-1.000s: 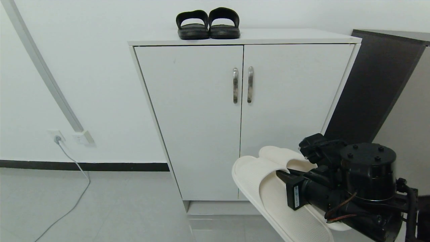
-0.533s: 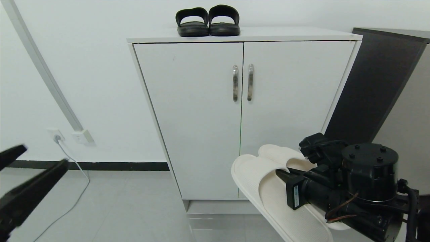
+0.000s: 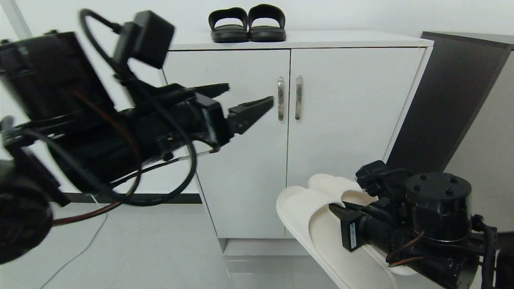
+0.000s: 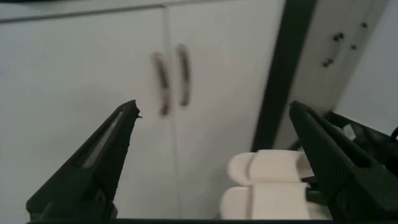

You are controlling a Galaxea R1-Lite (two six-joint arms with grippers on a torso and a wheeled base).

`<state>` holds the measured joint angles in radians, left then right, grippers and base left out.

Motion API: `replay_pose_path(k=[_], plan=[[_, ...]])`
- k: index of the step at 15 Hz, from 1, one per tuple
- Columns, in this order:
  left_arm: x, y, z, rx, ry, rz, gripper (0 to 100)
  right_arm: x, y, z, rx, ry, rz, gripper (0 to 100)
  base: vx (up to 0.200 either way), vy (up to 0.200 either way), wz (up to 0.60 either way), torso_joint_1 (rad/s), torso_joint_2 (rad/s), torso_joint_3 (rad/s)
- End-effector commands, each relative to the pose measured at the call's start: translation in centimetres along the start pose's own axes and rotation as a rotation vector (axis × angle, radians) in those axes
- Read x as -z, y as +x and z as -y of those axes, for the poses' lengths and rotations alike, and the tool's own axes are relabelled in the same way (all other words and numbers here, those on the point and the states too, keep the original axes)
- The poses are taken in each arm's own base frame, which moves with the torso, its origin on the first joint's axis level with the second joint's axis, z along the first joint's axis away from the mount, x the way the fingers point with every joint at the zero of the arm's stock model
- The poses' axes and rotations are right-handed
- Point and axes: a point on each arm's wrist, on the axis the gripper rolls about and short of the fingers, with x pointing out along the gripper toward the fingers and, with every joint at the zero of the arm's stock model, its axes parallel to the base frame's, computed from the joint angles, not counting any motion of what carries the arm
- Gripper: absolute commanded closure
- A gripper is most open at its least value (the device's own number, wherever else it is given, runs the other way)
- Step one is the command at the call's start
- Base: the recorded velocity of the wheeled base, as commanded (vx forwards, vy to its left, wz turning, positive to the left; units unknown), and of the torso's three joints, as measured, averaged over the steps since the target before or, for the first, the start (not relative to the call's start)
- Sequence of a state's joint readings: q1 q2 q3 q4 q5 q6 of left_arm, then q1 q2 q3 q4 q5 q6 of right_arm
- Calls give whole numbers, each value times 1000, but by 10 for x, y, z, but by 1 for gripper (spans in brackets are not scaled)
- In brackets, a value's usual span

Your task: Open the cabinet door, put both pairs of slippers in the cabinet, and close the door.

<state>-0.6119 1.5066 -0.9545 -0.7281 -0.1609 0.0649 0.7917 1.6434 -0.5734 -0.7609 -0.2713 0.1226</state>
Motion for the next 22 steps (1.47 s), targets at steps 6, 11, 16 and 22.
replay_pose_path(k=[6,11,16,22], plan=[[29,94,18,314,-210,-146,0,4,4,0,4,-4,-17,100,0,0,0,0,0,0],[11,101,-5,469,-412,-142,0,6,0,0,-27,-24,-14,100,0,0,0,0,0,0],[28,132,-37,367,-414,-153,0,5,-2,0,-52,-18,-2,100,0,0,0,0,0,0],[43,152,-56,314,-408,-142,0,5,-2,0,-71,-21,-7,100,0,0,0,0,0,0]])
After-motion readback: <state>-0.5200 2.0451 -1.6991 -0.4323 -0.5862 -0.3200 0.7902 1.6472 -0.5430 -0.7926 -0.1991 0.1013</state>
